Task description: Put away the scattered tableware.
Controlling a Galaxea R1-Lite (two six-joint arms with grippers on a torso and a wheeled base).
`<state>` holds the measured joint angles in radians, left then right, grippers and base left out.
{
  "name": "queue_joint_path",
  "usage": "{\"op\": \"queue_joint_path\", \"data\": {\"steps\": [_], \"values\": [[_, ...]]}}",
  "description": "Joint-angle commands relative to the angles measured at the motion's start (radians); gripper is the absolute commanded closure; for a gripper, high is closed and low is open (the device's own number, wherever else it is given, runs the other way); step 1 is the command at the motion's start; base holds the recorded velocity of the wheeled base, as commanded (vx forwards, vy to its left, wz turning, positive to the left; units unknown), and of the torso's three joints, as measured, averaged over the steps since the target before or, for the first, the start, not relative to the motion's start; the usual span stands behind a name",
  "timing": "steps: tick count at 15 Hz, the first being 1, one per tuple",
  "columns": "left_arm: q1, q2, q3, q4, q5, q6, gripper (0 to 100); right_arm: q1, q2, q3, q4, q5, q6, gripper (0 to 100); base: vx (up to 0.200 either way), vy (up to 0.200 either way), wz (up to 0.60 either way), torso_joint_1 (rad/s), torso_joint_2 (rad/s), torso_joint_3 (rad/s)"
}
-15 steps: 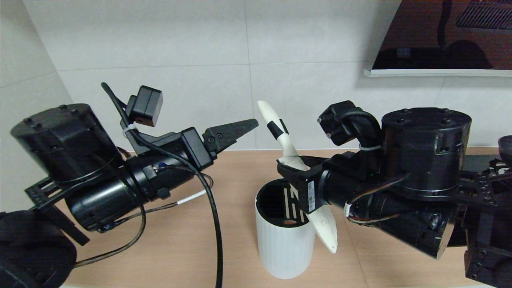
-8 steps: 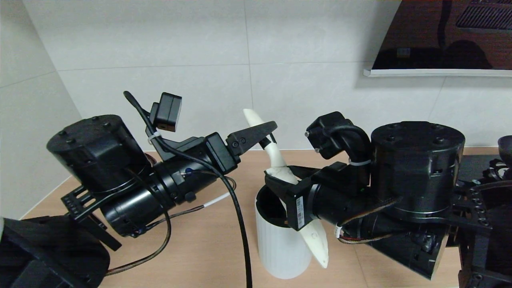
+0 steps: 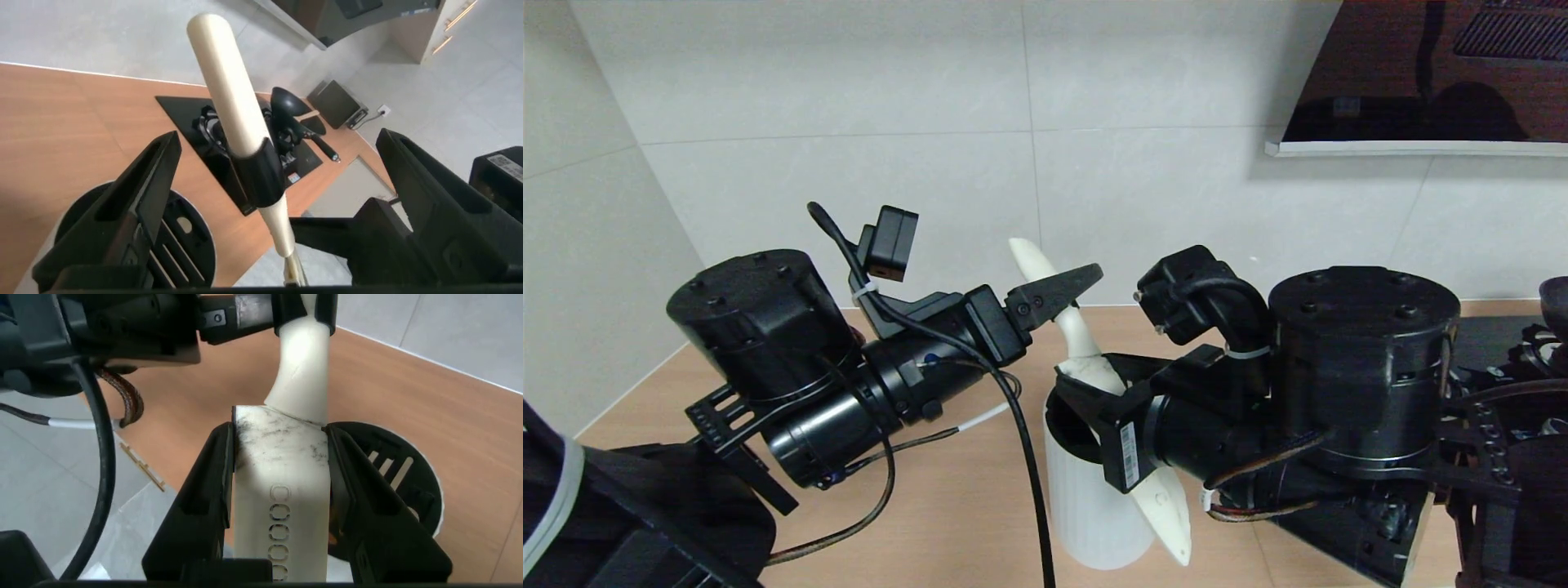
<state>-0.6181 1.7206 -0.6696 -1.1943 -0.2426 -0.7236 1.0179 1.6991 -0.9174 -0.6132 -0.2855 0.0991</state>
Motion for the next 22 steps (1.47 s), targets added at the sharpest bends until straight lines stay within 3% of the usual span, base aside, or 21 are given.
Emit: {"op": "queue_joint_path", "data": {"steps": [1, 7, 8, 22], "values": [[0.0, -0.001, -0.001, 0.001, 0.0, 0.0, 0, 0.001, 0.004, 0.002, 0.0, 0.0, 0.001, 100, 0.0, 0.0, 0.0, 0.0, 0.0, 0.0], [-0.002, 0.002, 0.001, 0.002, -0.001, -0.002, 0, 0.013, 0.005, 0.008, 0.0, 0.002, 0.001, 100, 0.0, 0.0, 0.0, 0.0, 0.0, 0.0], [-0.002, 0.004, 0.001, 0.004, -0.001, -0.002, 100, 0.013, 0.005, 0.008, 0.0, 0.002, 0.001, 100, 0.0, 0.0, 0.0, 0.0, 0.0, 0.0], [-0.009, -0.004, 0.016, 0.001, -0.03, -0.002, 100, 0.007, 0.004, 0.008, 0.0, -0.001, 0.001, 100, 0.0, 0.0, 0.0, 0.0, 0.0, 0.0]]}}
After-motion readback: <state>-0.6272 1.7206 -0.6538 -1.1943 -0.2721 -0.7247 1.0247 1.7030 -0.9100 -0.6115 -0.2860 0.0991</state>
